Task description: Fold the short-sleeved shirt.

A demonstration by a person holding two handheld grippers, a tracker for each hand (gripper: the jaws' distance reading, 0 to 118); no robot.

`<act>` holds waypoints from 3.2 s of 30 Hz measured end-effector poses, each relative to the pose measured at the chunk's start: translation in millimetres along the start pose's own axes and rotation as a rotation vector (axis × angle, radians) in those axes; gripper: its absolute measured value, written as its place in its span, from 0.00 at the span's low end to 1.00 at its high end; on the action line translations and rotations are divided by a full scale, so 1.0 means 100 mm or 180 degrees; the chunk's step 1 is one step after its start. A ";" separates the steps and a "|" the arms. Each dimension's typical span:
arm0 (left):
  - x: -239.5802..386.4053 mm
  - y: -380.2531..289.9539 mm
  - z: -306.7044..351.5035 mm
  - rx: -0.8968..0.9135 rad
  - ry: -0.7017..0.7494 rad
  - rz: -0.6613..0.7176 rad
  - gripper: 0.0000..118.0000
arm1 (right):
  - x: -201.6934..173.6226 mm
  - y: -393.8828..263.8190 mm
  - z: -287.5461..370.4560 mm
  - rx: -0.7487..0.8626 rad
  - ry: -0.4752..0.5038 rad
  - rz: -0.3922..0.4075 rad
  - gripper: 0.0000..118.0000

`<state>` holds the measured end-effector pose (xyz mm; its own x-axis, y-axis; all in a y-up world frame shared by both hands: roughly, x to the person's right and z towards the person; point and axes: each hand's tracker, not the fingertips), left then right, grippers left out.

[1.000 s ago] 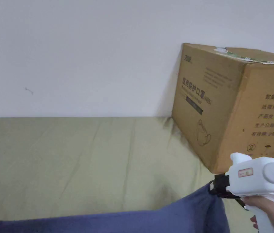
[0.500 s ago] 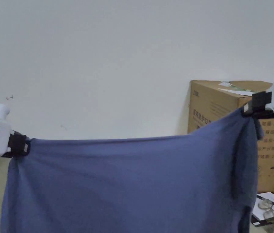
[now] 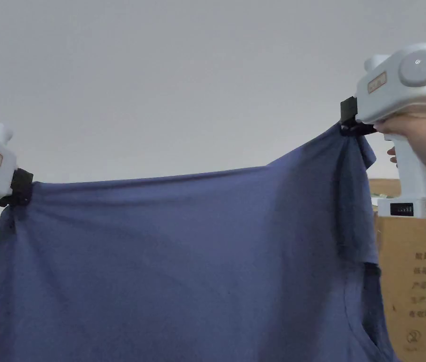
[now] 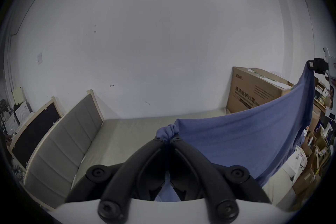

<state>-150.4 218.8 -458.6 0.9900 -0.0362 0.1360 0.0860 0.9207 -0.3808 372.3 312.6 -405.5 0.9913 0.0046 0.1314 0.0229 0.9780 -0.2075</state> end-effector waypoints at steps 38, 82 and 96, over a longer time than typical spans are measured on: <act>0.28 -4.94 -0.12 -0.2074 -0.0636 0.0602 0.00 | 0.63 -5.97 1.06 -0.2751 0.0519 -0.0672 0.00; 0.33 -4.28 2.22 -0.0170 -0.0215 0.0646 0.00 | -0.34 -4.68 2.70 -0.0118 0.0578 -0.0174 0.00; 0.16 -5.07 0.83 -0.2267 -0.0723 0.0774 0.98 | -0.40 -5.14 2.53 -0.0951 0.0683 -0.0278 0.00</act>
<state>-187.7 -216.3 -187.5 0.9498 0.2855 0.1282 -0.0033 0.4188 -0.9081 287.9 -137.8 -58.8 0.9878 -0.1508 -0.0385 0.1138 0.8686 -0.4823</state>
